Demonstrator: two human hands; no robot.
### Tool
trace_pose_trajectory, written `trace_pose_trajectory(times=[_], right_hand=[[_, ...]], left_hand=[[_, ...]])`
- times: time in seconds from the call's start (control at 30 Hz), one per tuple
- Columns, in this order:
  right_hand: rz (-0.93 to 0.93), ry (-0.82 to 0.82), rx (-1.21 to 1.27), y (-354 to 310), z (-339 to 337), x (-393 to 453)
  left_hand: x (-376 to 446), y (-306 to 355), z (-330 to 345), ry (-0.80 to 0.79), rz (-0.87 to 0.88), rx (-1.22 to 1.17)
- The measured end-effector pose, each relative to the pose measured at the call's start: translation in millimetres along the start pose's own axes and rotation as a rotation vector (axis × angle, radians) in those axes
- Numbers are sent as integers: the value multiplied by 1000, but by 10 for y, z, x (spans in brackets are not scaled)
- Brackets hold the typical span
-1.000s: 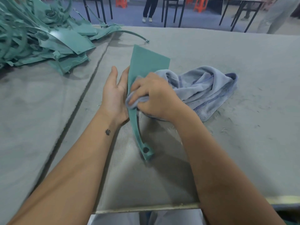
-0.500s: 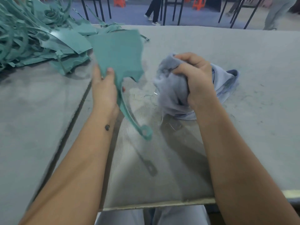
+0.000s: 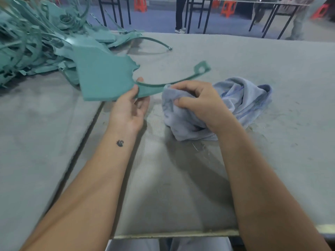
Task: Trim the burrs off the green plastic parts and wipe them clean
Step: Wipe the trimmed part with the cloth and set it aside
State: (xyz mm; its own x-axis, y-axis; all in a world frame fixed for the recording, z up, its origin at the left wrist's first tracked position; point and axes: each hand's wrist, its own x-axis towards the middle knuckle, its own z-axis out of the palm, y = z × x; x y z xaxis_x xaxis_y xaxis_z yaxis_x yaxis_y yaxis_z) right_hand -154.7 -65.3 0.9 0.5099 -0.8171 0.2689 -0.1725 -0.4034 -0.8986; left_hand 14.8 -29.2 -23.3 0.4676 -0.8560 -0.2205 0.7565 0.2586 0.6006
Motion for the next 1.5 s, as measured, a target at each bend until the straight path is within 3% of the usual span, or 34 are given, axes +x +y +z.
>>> trace_pose_trajectory(times=[0.1,0.17,0.27,0.33,0.43,0.6,0.7,0.77,0.9,0.97,1.2,1.27,1.43,1.5], right_hand=[[-5,262,70,28,42,26],[-47,400,-127,58,100,38],[-136,293,-716,111,268,76],[-222,219,-865,135,375,84],[-286,318,-893,144,345,95],[-103,539,-931,190,107,144],[-1,574,-890,228,-8,138],[-45,549,-866,223,17,121],[-225,296,-816,173,193,86],[-228,258,-806,172,202,93],[11,599,-696,219,-95,148],[29,624,-677,236,-126,154],[-211,270,-793,188,205,113],[-249,220,-778,192,232,112]], left_hand=[[-22,-92,24,-81,7,86],[-48,-170,59,-104,10,56],[-79,-275,104,-148,20,58],[-84,-298,103,-161,37,97],[-74,-262,91,-154,32,108],[-91,-181,72,-98,6,145],[-107,-176,58,-108,-5,183],[-102,-176,61,-116,-7,169],[-82,-182,71,-113,-36,106],[-85,-190,80,-116,-38,120],[-102,-99,55,-137,-45,188],[-123,-108,52,-151,-41,192],[-114,-156,78,-146,-8,172],[-103,-138,69,-140,-8,187]])
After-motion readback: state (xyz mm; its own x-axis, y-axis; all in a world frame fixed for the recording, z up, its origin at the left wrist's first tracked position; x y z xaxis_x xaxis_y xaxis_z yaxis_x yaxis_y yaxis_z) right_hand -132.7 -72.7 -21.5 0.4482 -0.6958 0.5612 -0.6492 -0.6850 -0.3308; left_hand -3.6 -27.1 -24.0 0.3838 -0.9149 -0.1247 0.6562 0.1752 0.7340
